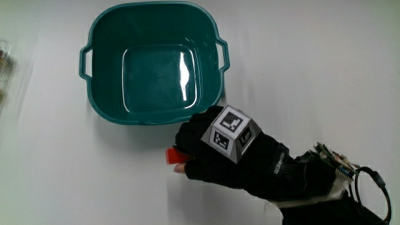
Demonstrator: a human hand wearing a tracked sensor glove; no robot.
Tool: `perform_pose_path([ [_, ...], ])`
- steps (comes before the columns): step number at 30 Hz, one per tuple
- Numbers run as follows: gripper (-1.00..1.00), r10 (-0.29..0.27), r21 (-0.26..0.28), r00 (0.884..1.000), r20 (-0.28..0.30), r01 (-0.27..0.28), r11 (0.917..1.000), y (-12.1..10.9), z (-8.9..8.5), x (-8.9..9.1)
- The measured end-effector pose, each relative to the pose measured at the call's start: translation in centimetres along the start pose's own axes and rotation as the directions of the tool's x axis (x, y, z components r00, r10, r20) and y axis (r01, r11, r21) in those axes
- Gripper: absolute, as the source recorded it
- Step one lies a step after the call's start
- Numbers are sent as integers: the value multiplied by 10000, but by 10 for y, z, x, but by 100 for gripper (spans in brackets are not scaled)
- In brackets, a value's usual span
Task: Place red block
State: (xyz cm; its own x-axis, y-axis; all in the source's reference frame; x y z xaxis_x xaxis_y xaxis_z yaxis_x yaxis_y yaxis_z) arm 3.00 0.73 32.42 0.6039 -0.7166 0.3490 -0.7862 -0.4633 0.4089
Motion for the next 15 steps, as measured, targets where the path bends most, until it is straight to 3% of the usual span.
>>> perform_pose_path([
  [11, 0, 369, -400, 9990, -248, -379, 9985, 8, -40, -6],
  [12, 0, 246, 18, 9996, 128, -246, 9997, 8, -42, -7],
  [13, 0, 358, -410, 9990, -250, -368, 9985, 11, -47, -6],
  [15, 0, 415, -459, 9986, -329, -430, 9980, 13, -54, -7],
])
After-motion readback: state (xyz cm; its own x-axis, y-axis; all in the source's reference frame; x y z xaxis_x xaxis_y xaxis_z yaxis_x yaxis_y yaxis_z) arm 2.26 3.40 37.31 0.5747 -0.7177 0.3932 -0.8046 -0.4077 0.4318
